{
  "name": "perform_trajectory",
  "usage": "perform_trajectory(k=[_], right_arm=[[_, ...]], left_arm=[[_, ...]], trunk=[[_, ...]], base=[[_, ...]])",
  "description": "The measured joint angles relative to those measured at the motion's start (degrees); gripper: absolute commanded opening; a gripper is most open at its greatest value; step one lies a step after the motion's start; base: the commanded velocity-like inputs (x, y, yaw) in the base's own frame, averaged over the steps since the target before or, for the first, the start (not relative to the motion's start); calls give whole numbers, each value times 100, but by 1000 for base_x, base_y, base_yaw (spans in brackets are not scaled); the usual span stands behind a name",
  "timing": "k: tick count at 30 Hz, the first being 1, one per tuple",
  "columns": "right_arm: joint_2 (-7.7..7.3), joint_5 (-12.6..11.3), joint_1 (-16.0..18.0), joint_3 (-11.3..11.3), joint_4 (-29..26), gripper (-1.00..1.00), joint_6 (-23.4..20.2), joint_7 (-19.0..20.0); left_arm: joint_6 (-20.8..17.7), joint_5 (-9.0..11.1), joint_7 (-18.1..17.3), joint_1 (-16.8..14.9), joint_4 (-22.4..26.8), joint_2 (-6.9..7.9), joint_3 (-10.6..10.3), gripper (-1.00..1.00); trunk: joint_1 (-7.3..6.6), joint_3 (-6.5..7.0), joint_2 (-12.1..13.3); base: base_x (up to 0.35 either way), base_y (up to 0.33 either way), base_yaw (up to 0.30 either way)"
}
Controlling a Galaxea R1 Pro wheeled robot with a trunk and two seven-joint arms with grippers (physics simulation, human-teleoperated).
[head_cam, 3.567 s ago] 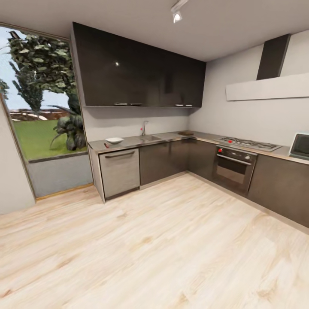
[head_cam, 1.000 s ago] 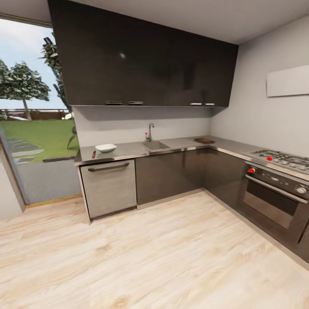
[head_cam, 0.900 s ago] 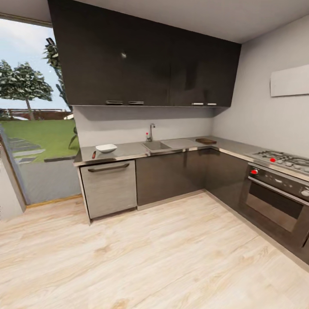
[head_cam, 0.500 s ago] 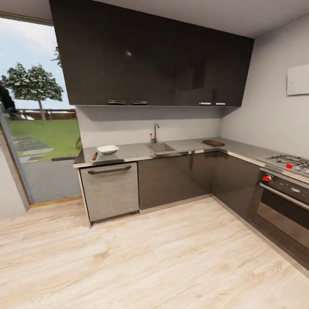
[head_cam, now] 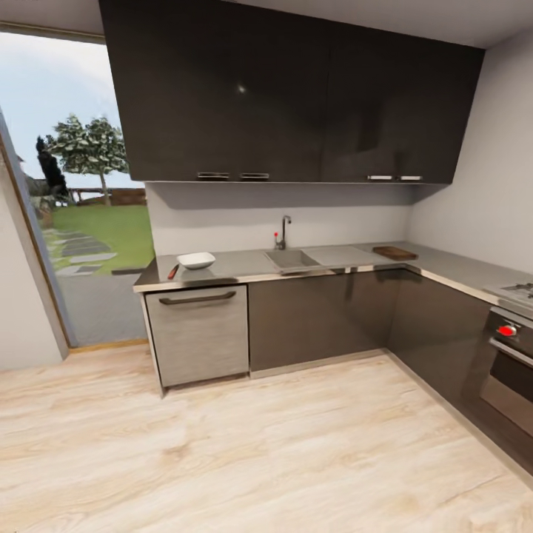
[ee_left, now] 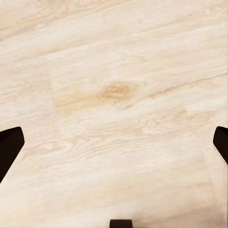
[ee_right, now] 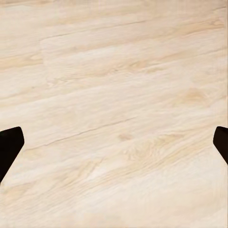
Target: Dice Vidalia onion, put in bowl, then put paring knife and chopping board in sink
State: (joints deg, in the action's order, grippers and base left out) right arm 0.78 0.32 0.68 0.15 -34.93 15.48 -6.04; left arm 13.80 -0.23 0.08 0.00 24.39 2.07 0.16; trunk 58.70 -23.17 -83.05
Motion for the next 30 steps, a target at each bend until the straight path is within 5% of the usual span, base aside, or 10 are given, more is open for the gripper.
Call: perform_trajectory(k=[20, 30], right_arm=[[0, 0, 0, 0, 0, 100, 0, 0], [0, 0, 1, 0, 1, 100, 1, 1]], left_arm=[[-1, 7, 0, 0, 0, -1, 0, 100], [-2, 13, 0, 0, 2, 3, 0, 100]], trunk=[[0, 0, 0], [0, 0, 0]], base=[[294, -183, 246], [295, -35, 259]])
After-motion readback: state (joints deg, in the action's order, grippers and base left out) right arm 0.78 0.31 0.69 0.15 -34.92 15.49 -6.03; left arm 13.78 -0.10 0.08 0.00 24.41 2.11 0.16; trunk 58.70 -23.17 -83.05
